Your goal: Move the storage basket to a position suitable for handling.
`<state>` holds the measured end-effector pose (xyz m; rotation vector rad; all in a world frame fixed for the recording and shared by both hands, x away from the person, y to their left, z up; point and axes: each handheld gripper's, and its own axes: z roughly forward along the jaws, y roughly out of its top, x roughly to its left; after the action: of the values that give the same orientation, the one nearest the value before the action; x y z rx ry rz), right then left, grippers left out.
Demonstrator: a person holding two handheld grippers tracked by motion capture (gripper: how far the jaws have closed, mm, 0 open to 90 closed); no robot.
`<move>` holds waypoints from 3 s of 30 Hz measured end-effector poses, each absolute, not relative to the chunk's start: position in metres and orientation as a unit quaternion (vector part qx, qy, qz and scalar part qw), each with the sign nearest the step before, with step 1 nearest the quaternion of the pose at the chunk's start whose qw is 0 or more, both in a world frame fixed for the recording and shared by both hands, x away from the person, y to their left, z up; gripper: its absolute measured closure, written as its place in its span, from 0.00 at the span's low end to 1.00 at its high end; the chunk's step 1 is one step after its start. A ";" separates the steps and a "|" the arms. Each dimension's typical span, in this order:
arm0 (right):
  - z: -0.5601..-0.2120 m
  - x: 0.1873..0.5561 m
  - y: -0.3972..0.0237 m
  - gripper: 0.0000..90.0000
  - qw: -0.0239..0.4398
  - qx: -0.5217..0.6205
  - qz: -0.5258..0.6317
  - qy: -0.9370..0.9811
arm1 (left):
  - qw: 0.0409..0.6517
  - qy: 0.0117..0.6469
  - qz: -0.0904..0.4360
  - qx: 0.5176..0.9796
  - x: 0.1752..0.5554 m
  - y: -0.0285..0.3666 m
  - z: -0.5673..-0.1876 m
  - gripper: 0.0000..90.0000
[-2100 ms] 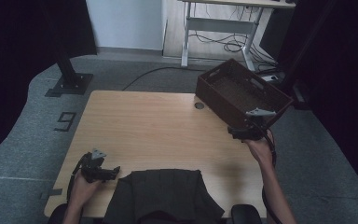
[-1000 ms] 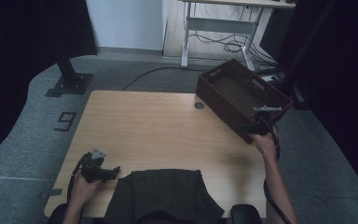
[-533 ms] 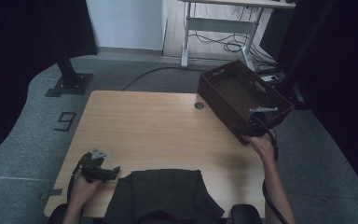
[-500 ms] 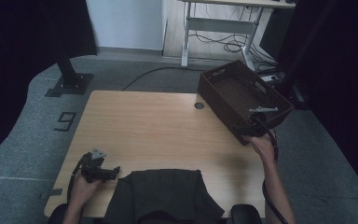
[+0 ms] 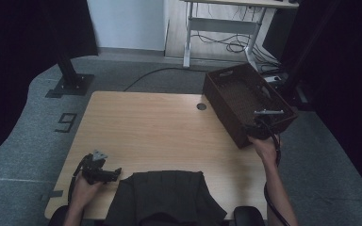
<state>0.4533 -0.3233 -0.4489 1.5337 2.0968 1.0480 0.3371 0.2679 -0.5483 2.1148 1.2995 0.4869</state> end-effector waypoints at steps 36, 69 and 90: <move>-0.451 0.427 -0.269 0.88 0.164 0.504 0.369 0.764 | 0.301 0.492 0.184 0.796 0.336 0.266 -0.548 0.00; -0.451 0.416 -0.199 0.87 0.132 0.433 0.386 0.804 | 0.301 0.492 0.184 0.796 0.336 0.266 -0.548 0.00; -0.450 0.420 -0.151 0.85 0.118 0.395 0.392 0.823 | 0.301 0.492 0.184 0.796 0.336 0.266 -0.548 0.00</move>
<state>0.4200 -0.1507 -0.4503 1.1547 2.4080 1.1459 0.3362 0.2660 -0.5482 2.1120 1.3056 0.4887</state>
